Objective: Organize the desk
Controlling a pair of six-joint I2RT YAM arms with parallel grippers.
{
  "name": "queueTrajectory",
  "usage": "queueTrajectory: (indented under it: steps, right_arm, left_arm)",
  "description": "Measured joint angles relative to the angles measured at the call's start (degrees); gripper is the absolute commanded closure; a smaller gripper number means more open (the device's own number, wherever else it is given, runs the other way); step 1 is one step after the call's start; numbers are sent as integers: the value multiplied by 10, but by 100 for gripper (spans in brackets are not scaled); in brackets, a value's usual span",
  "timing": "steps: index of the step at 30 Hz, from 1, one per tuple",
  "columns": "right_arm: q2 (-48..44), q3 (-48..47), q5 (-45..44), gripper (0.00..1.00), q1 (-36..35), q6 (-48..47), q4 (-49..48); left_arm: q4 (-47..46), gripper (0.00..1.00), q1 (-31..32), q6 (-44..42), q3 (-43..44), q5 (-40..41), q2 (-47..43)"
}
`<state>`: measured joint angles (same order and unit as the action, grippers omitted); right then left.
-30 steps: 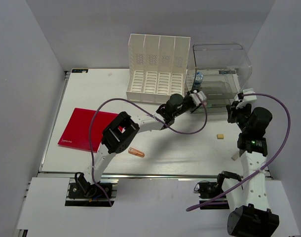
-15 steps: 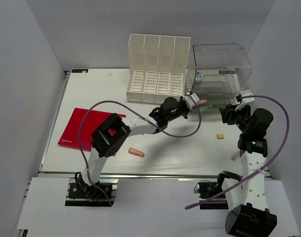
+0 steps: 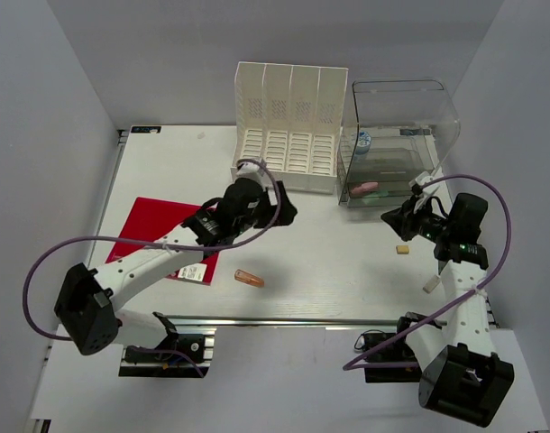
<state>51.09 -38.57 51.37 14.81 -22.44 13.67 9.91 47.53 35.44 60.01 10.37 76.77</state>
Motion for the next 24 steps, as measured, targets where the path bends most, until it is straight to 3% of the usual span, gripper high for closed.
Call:
queueTrajectory:
  steps: [2, 6, 9, 17, 24]
  right_arm:
    - [7, -3, 0, 100, 0, 0, 7]
    - [9, -4, -6, 100, 0, 7, 8]
    - [8, -4, -16, 100, 0, 12, 8]
    - [-12, -4, -41, 100, 0, 22, -4]
    - [-19, -4, -50, 100, 0, 25, -6]
  left_arm:
    - [98, 7, -16, 87, -1, 9, 4]
    - [268, 25, -45, 219, 1, 9, 69]
    - [342, 34, -60, 282, -7, 7, 111]
    - [425, 33, -72, 371, -20, -5, 116]
    - [421, 37, -72, 402, -50, -44, 142]
